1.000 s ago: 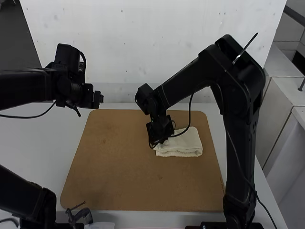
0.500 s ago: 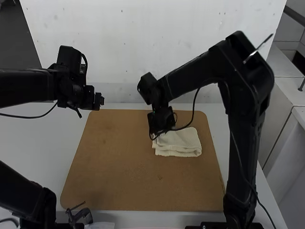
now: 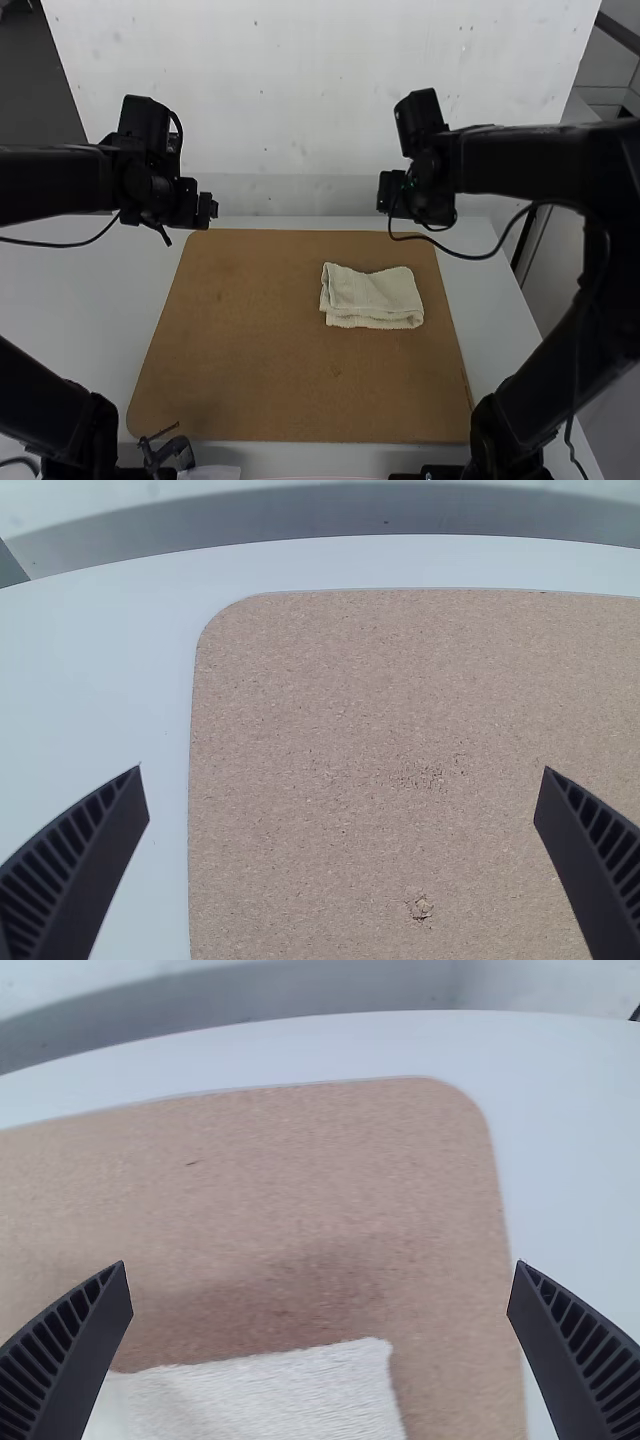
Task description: Fold the towel.
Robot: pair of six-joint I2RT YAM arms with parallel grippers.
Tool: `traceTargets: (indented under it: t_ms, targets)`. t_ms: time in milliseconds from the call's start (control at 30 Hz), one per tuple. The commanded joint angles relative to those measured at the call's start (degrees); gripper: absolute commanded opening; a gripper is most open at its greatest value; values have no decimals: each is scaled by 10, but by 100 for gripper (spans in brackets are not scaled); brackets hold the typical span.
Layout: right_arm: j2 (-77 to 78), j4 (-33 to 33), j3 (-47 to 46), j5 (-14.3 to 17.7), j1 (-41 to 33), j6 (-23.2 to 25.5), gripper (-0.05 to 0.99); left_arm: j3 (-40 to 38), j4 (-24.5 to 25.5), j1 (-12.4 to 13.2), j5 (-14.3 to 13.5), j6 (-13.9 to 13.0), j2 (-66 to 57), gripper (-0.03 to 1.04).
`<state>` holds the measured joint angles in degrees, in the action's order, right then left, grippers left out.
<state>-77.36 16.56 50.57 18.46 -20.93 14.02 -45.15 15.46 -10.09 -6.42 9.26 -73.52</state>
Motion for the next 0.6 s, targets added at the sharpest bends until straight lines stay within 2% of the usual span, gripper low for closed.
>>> traceTargets:
  t_ms: [0, 100, 200, 433, 567]
  targets:
    - [77, -27, -46, -31, 50, -46, 96, 18, -6, -2, -4, -5, 29, 100]
    - [131, -43, -83, -48, 92, -60, 96, 22, -7, -2, -20, -10, 47, 100]
    - [192, -61, -118, -66, 114, -71, 96, 26, -5, 2, -22, -18, 84, 100]
    - [337, -86, -197, -65, 129, -78, 96, 67, -16, -1, -33, -33, 208, 100]
    - [442, -87, -236, -60, 137, -81, 96, 89, -38, -7, -34, -37, 280, 99]
